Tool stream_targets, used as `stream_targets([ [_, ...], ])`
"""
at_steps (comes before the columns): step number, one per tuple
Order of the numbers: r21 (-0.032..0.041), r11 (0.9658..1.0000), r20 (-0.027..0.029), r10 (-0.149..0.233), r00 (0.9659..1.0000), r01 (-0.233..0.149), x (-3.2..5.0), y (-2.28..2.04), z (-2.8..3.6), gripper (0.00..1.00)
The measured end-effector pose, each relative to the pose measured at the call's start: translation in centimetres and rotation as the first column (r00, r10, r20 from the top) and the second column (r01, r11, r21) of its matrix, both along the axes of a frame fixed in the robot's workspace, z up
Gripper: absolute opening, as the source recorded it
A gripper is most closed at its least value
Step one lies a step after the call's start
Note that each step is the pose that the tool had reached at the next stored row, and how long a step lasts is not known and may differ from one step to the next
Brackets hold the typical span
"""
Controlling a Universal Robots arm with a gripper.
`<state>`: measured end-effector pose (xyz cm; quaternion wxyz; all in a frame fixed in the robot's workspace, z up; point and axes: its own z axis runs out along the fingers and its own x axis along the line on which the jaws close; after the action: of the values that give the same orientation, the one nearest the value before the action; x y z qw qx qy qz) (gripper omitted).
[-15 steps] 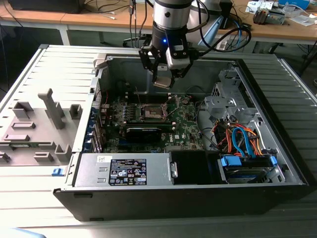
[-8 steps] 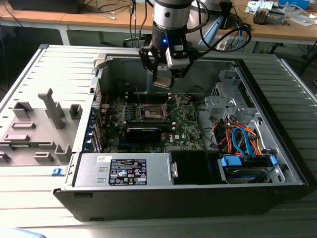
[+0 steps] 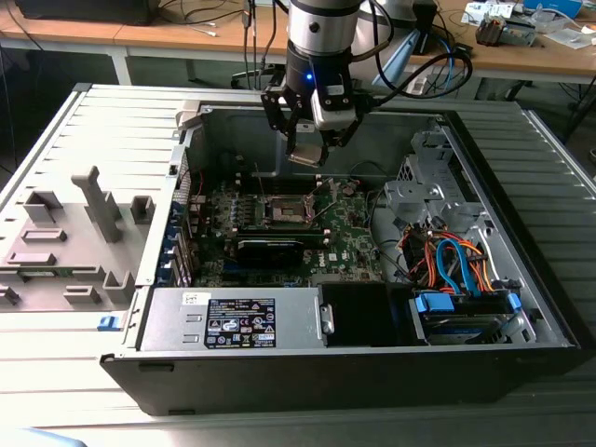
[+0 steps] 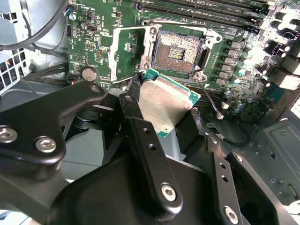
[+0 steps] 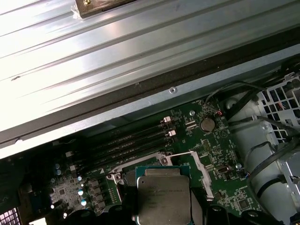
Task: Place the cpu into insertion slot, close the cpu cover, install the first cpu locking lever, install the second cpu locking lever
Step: 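Place the cpu into insertion slot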
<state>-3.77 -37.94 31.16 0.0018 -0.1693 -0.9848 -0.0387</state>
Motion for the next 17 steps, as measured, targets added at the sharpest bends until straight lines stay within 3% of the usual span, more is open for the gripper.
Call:
stream_targets([
  [17,-0.002,0.9998,0.0001,-0.019,0.9998,0.019,0.0,0.0,-0.04,0.55],
])
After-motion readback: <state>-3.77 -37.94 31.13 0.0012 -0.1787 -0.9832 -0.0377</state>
